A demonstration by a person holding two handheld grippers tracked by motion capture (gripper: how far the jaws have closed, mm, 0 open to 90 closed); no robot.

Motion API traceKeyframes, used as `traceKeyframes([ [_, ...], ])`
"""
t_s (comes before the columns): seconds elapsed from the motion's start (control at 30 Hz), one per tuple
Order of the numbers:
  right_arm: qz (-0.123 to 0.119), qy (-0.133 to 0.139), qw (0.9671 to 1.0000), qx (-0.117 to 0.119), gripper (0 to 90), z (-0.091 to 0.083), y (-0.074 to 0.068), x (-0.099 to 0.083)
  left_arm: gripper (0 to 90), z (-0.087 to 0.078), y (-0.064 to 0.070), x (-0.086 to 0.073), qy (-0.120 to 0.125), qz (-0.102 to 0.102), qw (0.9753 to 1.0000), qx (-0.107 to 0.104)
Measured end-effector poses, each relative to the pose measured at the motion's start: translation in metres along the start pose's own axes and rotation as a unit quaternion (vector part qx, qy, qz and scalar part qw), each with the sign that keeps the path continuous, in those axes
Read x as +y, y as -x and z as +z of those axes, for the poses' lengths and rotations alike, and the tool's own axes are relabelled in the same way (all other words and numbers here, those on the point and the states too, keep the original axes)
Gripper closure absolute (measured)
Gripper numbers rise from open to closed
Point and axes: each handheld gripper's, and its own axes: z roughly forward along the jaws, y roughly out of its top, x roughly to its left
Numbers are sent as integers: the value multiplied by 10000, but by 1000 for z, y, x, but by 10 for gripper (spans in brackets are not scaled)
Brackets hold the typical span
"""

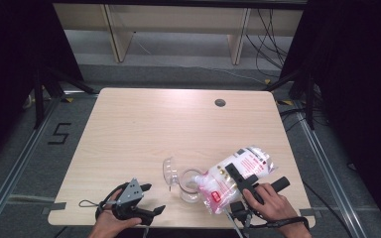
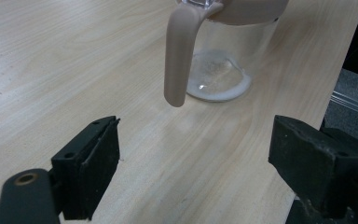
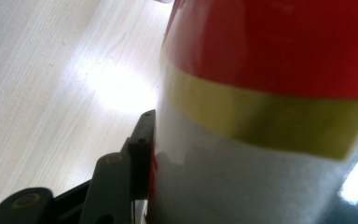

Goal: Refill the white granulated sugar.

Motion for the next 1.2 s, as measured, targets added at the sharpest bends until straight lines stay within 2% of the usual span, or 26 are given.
traceKeyframes([
  [0.1,65,22,10000,-46,542,0,-1,-1,159,0,0,0,-12,-1,10000,3],
  [0.13,15,32,10000,-70,543,1,-1,0,159,-1,0,1,-63,10,10000,-42],
  [0.2,-37,20,10000,-39,543,1,-2,-1,159,0,0,0,-11,-4,10000,5],
  [0.4,26,-9,10000,43,544,1,-3,-1,159,0,0,0,-8,-4,10000,4],
  [0.63,-11,-1,10000,-32,545,1,-2,-1,159,0,0,0,-10,-3,10000,2],
  [0.67,-15,-17,10000,-2,545,0,-2,-1,159,1,2,-1,-4,-153,9999,5],
  [0.7,-46,-19,10000,-7,545,0,-2,-1,159,0,2,0,-5,-117,9999,6],
  [0.73,-50,-21,10000,14,545,0,-2,-1,159,0,0,0,-12,5,10000,3],
  [0.87,-23,-44,10000,26,546,0,-3,-2,159,0,0,0,-13,-4,10000,6],
  [0.93,-56,-29,10000,8,547,1,-3,-1,159,0,2,-1,-10,-129,9999,3],
  [0.97,-57,-40,10000,1,546,1,-3,-1,159,0,0,0,-11,1,10000,0],
  [1.2,-100,-23,9999,2,547,1,-3,0,159,0,0,0,-13,0,10000,3],
])
